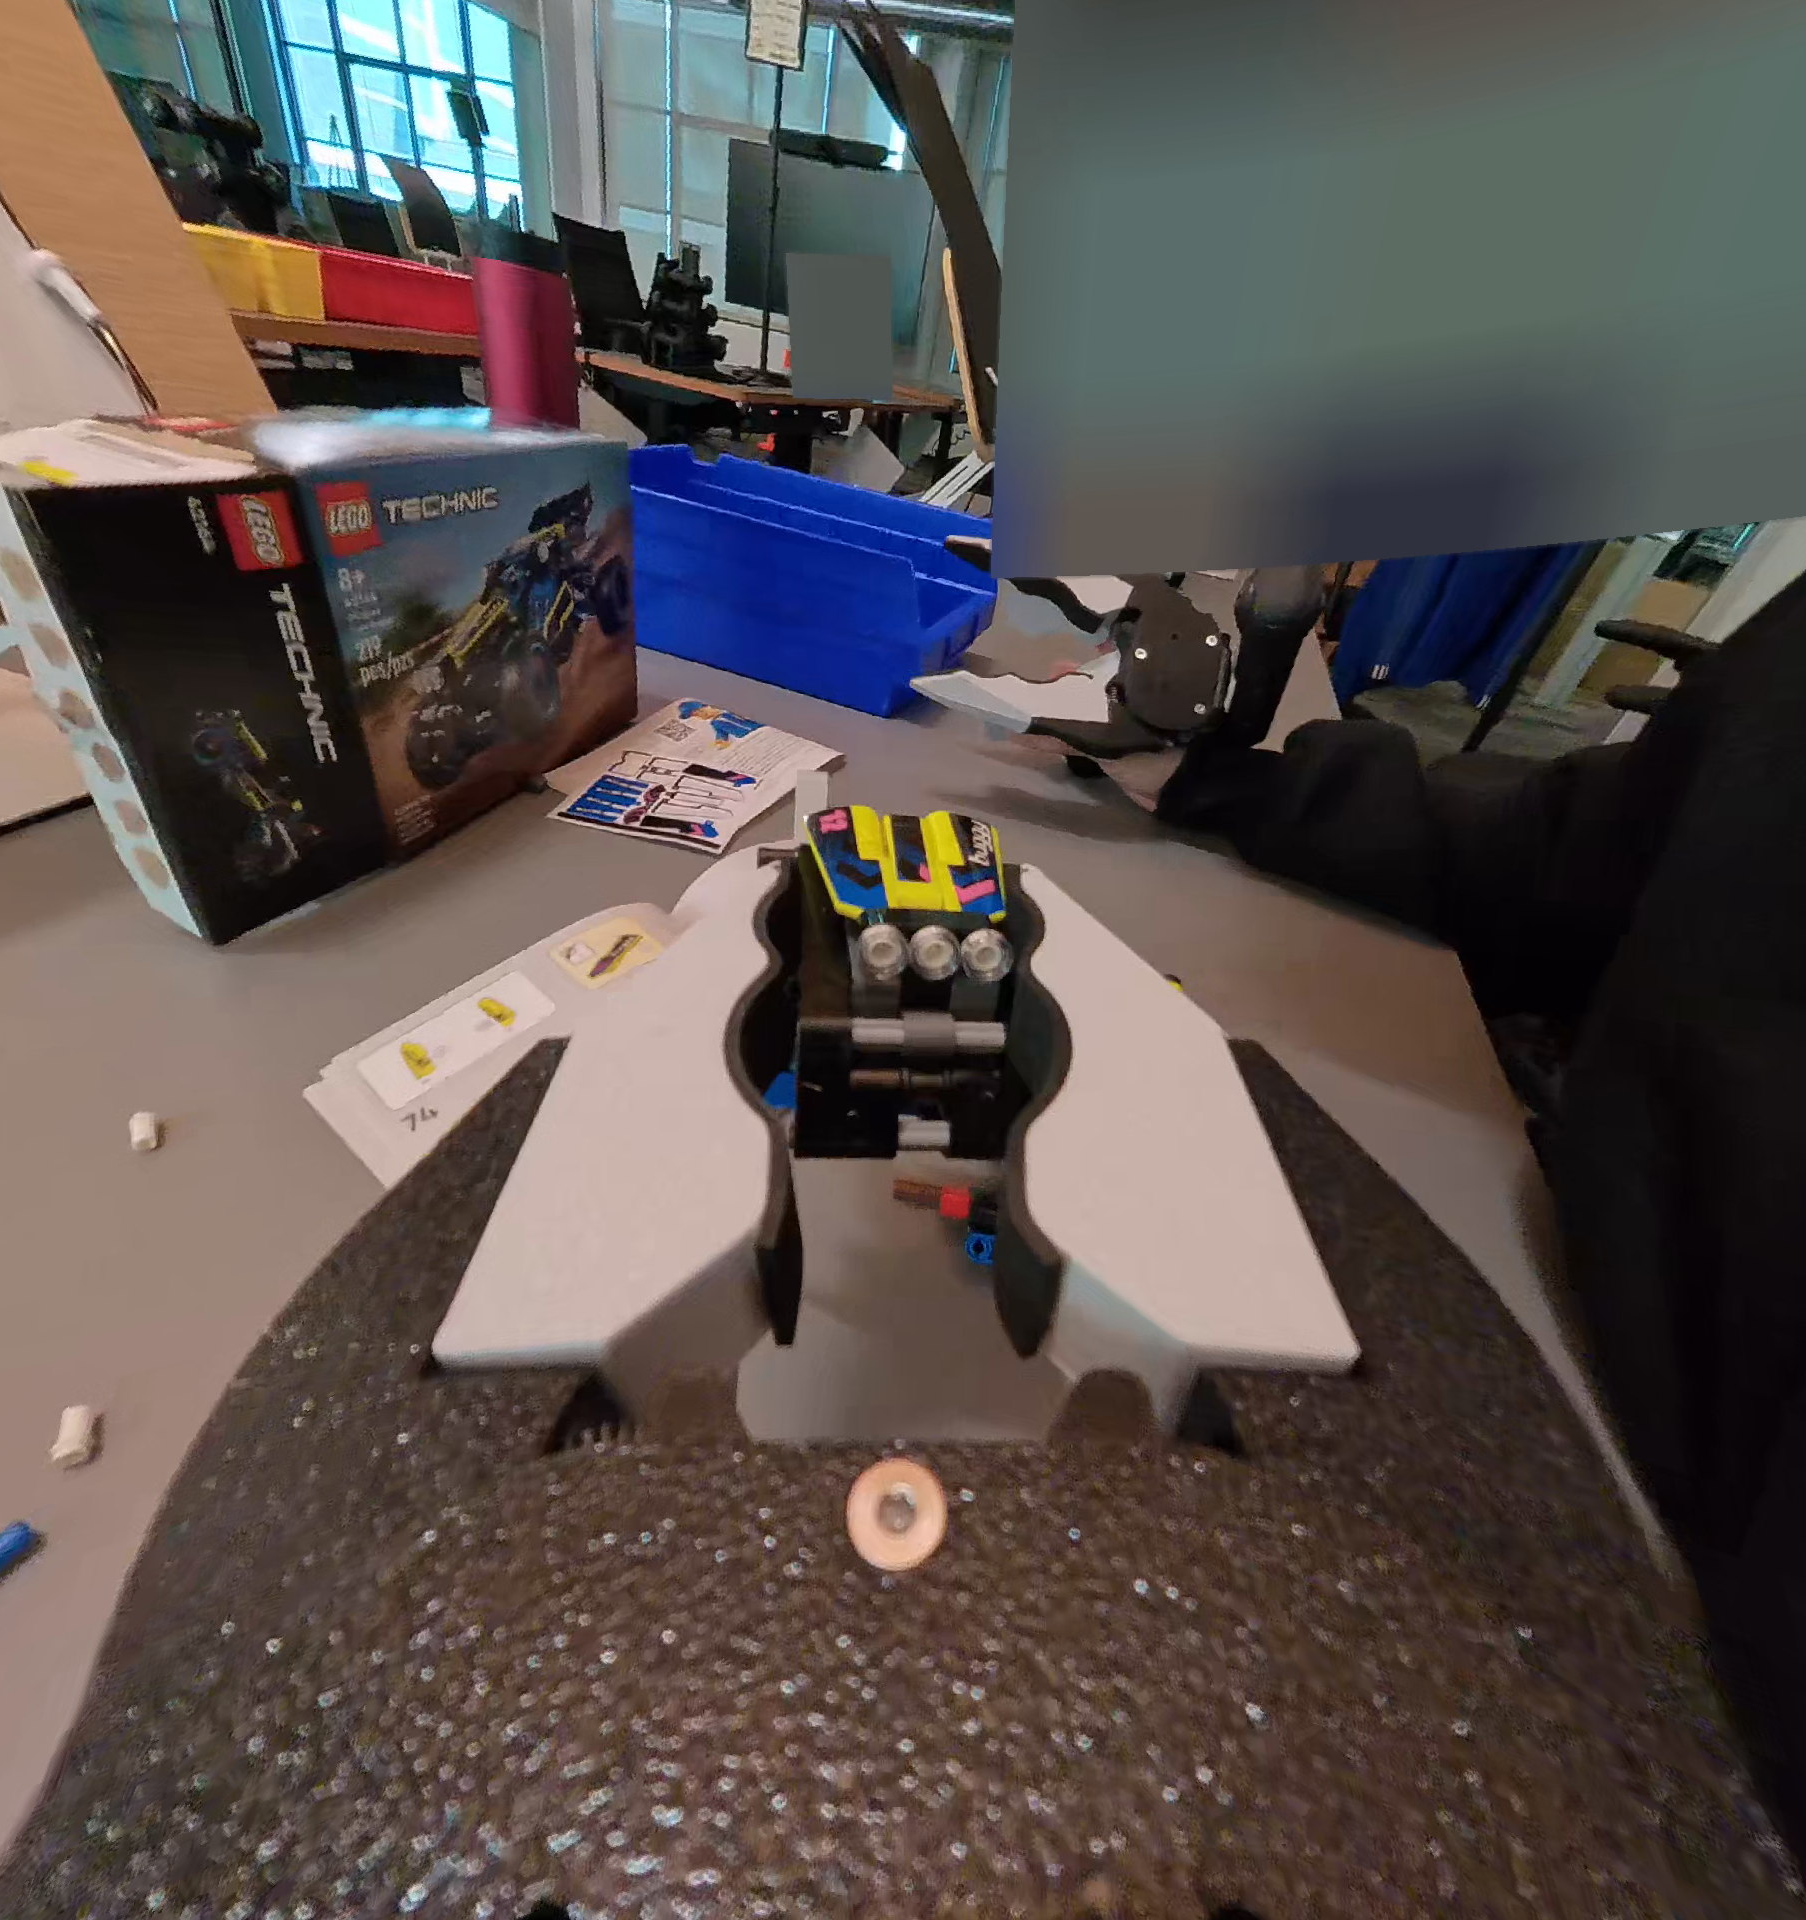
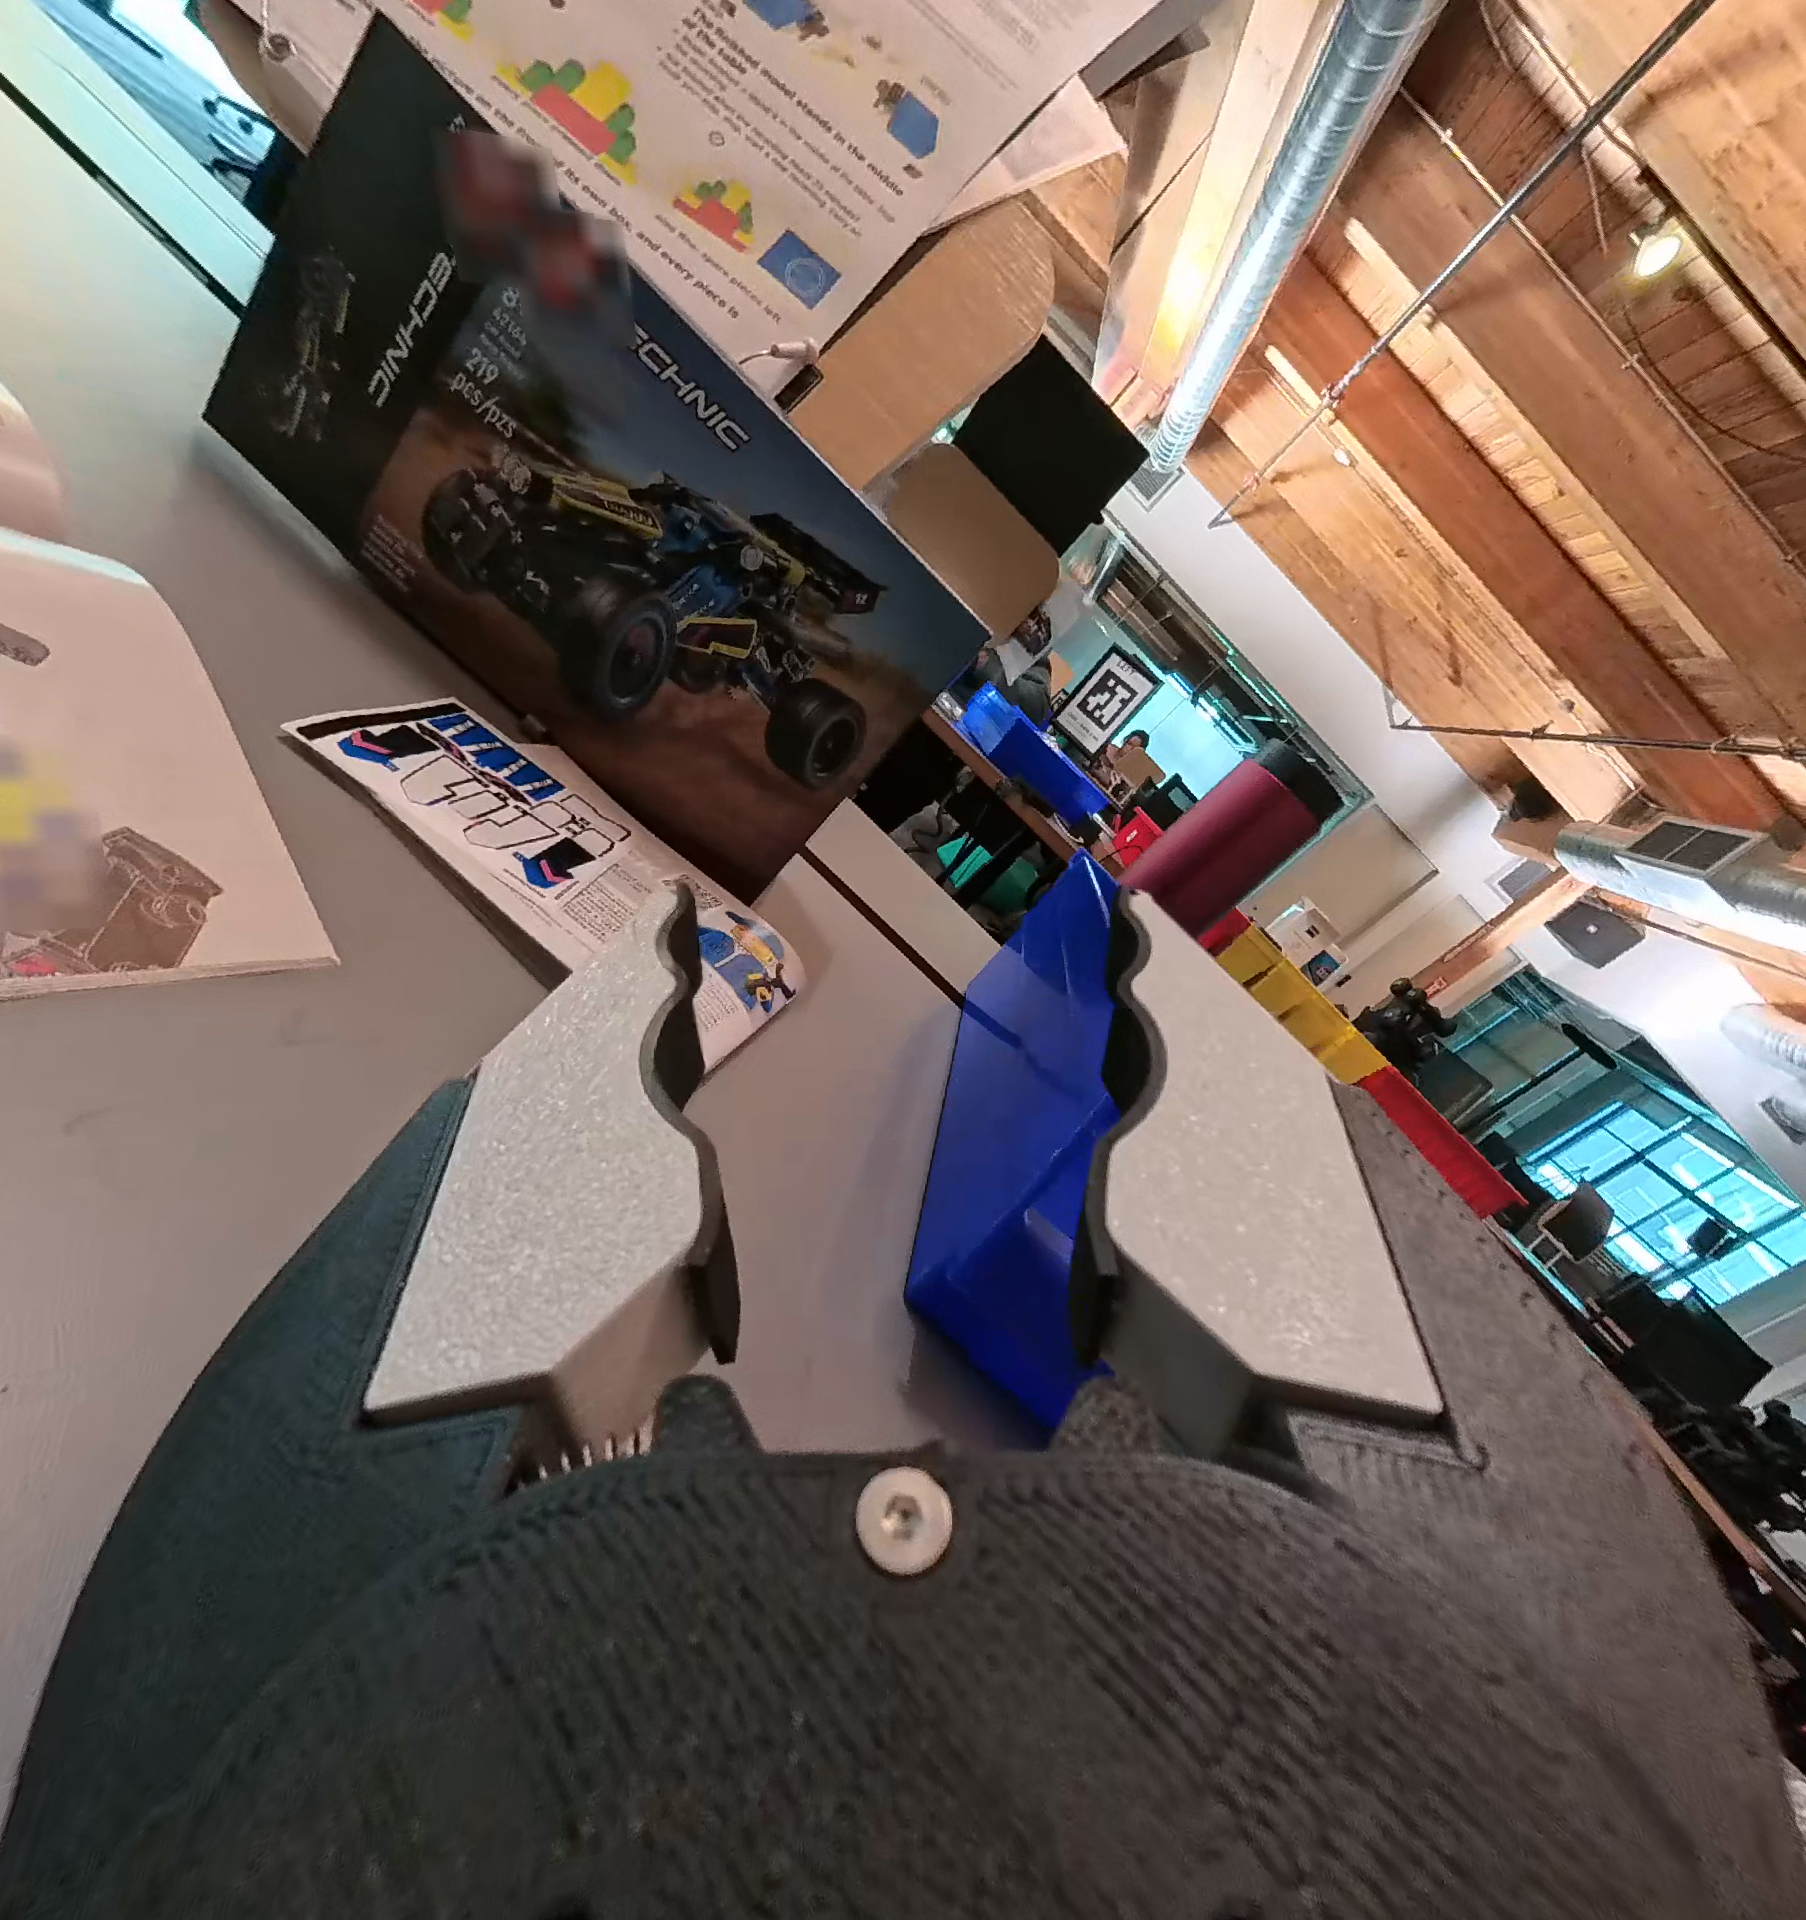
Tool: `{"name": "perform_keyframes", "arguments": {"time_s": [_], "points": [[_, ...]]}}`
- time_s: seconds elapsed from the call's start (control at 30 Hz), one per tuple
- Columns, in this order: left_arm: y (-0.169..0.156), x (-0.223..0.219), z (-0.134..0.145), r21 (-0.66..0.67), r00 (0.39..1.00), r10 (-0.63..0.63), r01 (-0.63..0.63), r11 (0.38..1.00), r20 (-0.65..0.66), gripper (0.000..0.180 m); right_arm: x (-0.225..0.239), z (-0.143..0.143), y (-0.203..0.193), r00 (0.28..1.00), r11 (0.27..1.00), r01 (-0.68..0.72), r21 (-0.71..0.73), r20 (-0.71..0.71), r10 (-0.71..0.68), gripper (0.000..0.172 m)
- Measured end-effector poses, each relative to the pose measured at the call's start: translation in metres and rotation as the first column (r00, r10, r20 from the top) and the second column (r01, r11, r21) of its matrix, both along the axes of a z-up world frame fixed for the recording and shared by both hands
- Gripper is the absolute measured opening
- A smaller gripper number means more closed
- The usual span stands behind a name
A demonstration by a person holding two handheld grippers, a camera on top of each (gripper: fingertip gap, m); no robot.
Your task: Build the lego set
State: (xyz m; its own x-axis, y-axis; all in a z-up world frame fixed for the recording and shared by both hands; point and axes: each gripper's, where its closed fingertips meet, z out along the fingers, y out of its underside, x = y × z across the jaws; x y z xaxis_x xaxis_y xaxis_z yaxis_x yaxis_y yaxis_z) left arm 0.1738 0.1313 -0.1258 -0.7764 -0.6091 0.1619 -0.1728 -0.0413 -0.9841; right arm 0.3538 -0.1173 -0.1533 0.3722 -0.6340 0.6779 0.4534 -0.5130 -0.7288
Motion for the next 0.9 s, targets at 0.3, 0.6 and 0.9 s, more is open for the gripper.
{"name": "perform_keyframes", "arguments": {"time_s": [0.3,0.6,0.9], "points": [[0.018,-0.005,-0.012,0.152,0.994,0.102,-0.094,0.984,-0.047,0.035,-0.036,0.004,0.033,0.938,0.949,-0.299,0.098,-0.152,0.311,0.07],[0.048,-0.043,-0.04,0.171,0.975,0.193,-0.172,0.97,-0.115,0.035,-0.142,-0.013,0.105,0.502,0.714,-0.633,0.3,-0.543,0.673,0.062],[0.053,-0.057,-0.052,0.229,0.976,0.198,-0.174,0.958,-0.087,0.035,-0.192,-0.052,0.151,0.382,0.674,-0.727,0.129,-0.74,0.554,0.07]]}}
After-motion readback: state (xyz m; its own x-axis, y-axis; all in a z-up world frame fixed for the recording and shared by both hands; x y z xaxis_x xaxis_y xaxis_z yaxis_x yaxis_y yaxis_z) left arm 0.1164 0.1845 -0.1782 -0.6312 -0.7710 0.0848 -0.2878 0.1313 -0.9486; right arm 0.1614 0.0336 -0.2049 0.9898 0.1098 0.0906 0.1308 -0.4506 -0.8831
